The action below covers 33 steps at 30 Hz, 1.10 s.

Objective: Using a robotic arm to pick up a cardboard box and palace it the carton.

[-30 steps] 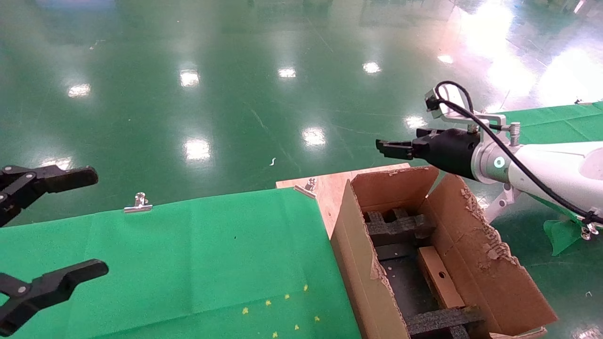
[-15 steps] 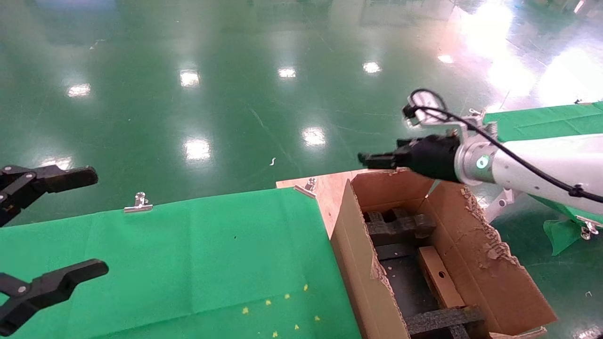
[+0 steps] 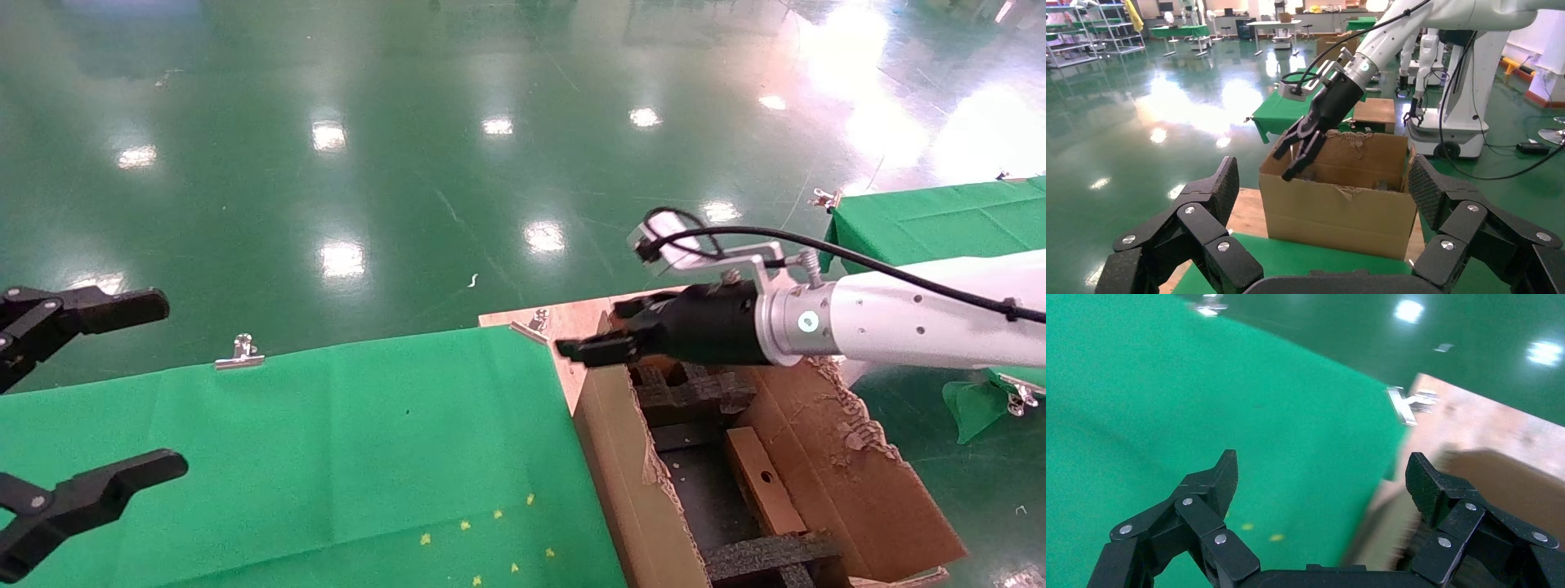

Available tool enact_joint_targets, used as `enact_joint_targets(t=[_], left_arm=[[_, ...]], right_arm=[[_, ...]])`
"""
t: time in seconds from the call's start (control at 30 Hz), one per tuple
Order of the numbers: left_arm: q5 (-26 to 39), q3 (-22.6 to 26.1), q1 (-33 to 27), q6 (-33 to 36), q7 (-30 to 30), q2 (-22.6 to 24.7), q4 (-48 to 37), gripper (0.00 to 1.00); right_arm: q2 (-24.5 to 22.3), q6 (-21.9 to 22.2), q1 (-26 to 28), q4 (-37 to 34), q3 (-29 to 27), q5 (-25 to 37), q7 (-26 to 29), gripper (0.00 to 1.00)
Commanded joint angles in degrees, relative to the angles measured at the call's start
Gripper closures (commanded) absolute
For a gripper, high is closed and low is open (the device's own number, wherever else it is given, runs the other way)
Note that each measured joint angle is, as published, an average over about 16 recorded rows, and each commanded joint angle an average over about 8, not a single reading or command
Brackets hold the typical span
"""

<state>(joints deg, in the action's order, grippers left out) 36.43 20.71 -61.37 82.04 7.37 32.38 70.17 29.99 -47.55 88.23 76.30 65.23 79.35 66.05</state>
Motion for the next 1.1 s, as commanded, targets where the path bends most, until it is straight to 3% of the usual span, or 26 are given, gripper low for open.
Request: enact_joint_targets(t=[0.03,0.9,1.1], left_arm=[[0.0,0.0,0.0,0.0,0.0,0.0,0.0,0.0],[0.0,0.0,0.0,0.0,0.0,0.0,0.0,0.0],[-0.02,0.0,0.01,-0.01,0.0,0.0,0.0,0.0]], right_arm=[[0.32,-2.46,-1.72,-0.18,-3.17,-2.42,-3.57,0.0],[4.51,-34.23,-23.93,-2.45,-44.16,-33.64,-49.61,0.0],[5.2,-39.54,-27.65,-2.81,-51.18,-38.93,-56.72,0.0]])
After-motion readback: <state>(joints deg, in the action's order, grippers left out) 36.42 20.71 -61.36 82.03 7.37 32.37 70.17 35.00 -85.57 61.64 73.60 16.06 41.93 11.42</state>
